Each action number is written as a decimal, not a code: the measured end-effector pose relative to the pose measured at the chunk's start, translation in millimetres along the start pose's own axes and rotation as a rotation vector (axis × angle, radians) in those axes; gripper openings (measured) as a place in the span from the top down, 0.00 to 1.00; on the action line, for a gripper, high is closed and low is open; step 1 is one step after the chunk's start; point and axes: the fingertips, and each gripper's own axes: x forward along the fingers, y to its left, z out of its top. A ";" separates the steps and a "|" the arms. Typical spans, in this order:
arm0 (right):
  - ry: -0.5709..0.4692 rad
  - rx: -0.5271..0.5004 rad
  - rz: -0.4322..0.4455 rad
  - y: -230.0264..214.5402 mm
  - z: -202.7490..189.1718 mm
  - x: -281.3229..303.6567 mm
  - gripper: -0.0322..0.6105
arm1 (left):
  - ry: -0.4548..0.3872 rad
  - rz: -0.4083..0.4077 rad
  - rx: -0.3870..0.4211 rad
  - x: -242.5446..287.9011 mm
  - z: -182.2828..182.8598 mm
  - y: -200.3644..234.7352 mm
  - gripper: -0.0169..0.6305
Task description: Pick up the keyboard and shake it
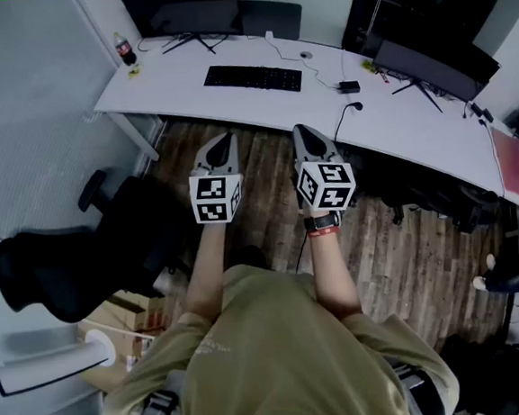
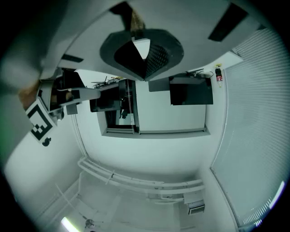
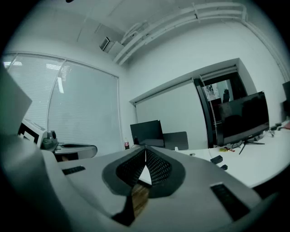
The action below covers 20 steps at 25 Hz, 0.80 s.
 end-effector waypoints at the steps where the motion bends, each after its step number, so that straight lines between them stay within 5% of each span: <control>1: -0.001 -0.002 -0.001 0.5 -0.5 -0.3 0.91 | 0.005 0.001 0.001 -0.1 -1.6 1.1 0.94; 11: 0.014 0.027 -0.041 -13.9 -14.3 20.4 0.91 | -0.002 0.005 0.001 27.7 -5.7 9.9 0.94; 20: 0.044 0.057 -0.083 -38.2 -26.6 116.4 0.91 | -0.004 -0.026 -0.037 115.6 -20.4 61.4 0.94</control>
